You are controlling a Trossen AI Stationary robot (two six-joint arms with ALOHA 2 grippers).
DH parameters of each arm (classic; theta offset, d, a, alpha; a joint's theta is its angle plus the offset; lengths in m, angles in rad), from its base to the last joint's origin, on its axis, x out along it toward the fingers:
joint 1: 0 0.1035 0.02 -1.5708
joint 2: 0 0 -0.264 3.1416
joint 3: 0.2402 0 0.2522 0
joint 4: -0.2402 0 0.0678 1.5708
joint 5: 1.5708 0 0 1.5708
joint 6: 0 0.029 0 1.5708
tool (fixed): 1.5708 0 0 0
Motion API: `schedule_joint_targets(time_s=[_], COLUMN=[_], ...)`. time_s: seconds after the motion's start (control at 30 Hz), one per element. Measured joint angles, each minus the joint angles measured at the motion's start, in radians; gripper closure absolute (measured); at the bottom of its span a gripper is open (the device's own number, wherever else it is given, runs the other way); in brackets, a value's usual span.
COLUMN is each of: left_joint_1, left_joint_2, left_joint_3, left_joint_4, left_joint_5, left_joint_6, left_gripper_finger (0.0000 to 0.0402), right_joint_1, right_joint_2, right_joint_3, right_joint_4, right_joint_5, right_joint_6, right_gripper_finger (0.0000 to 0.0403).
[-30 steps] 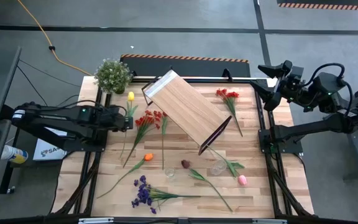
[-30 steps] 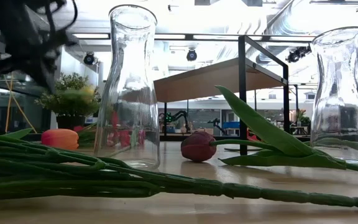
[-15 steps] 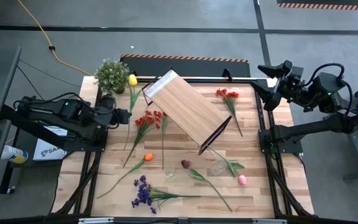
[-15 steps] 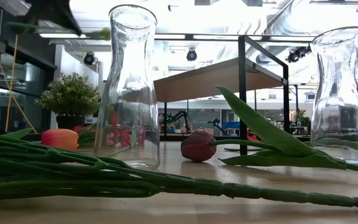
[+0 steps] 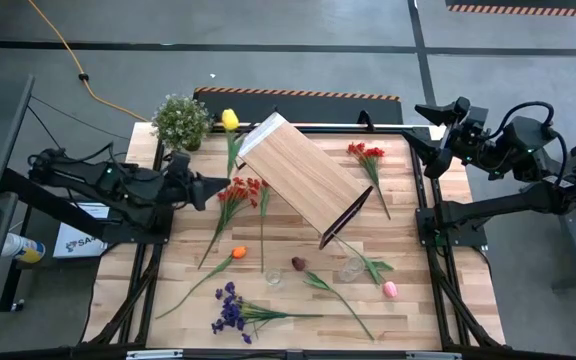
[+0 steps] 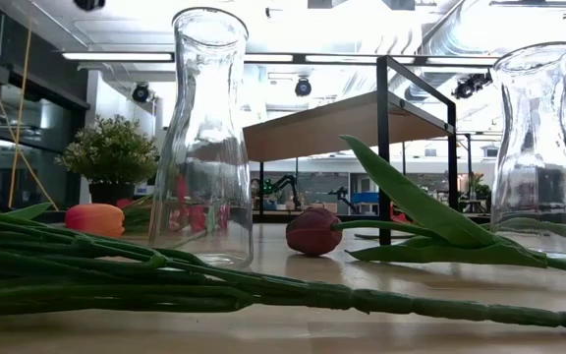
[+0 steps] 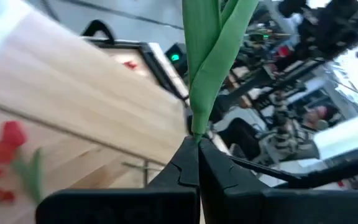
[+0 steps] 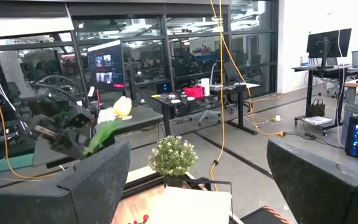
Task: Pick and place flowers into a vace then onto a shelf
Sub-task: Put the yellow tulip into the left transparent vase
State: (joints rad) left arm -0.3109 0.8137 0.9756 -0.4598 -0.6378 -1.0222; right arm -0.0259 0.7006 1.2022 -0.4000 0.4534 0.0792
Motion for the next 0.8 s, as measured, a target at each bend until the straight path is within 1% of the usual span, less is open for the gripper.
schedule_joint_targets(time_s=[0.23, 0.53, 0.67, 0.8], left_joint_1=[-0.013, -0.012, -0.013, -0.013], left_joint_2=[0.044, 0.106, 0.137, 0.173], left_joint_3=[-0.001, -0.001, -0.001, -0.001], left_joint_4=[0.171, 0.299, 0.364, 0.390], left_joint_5=[0.073, 0.150, 0.208, 0.273], left_joint_6=[0.095, 0.189, 0.267, 0.369], left_gripper_finger=[0.0374, 0.0373, 0.0374, 0.0372], right_joint_1=[0.000, 0.000, 0.000, 0.000], right_joint_2=[0.000, 0.000, 0.000, 0.000], right_joint_3=[0.000, 0.000, 0.000, 0.000], right_joint_4=[-0.002, -0.042, -0.067, -0.081], right_joint_5=[0.000, -0.001, -0.011, -0.044], right_joint_6=[0.000, 0.028, 0.029, 0.029], right_gripper_finger=[0.0038, 0.0037, 0.0038, 0.0037])
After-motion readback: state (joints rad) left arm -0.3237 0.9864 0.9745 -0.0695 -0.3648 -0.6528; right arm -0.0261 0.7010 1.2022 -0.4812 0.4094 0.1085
